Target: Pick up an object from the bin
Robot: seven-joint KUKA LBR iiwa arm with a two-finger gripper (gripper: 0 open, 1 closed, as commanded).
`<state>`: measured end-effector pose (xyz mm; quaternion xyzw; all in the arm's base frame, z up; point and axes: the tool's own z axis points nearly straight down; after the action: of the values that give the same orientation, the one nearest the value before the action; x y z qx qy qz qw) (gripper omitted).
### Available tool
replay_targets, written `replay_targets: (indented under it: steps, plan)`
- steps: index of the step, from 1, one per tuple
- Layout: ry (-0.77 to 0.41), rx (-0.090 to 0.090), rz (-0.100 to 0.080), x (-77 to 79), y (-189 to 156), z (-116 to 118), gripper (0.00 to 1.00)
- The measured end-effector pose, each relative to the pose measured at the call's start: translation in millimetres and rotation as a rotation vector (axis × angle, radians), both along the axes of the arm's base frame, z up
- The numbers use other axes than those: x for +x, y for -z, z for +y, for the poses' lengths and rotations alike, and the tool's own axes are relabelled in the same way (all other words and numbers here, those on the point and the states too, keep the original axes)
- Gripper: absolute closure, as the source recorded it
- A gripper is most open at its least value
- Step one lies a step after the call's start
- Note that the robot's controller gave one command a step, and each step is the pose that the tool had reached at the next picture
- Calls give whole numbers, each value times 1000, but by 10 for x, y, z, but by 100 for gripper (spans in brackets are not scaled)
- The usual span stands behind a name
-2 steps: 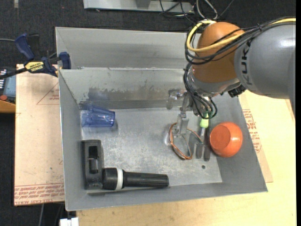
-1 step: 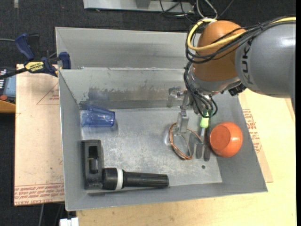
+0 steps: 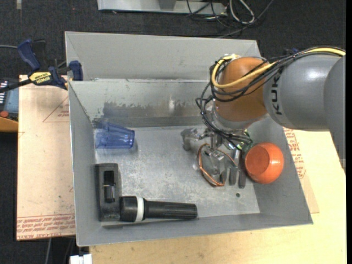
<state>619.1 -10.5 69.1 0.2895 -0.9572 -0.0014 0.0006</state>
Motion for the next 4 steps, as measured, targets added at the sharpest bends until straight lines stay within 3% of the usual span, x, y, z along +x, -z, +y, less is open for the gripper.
replay_targets:
  steps: [1, 2, 3, 4]
  plan:
    - [88, 0, -9, 72, -14, 44, 0]
    - [18, 2, -7, 33, 15, 15, 0]
    - [85, 4, -12, 79, -15, 54, 0]
    - [23, 4, -11, 50, -2, 23, 100]
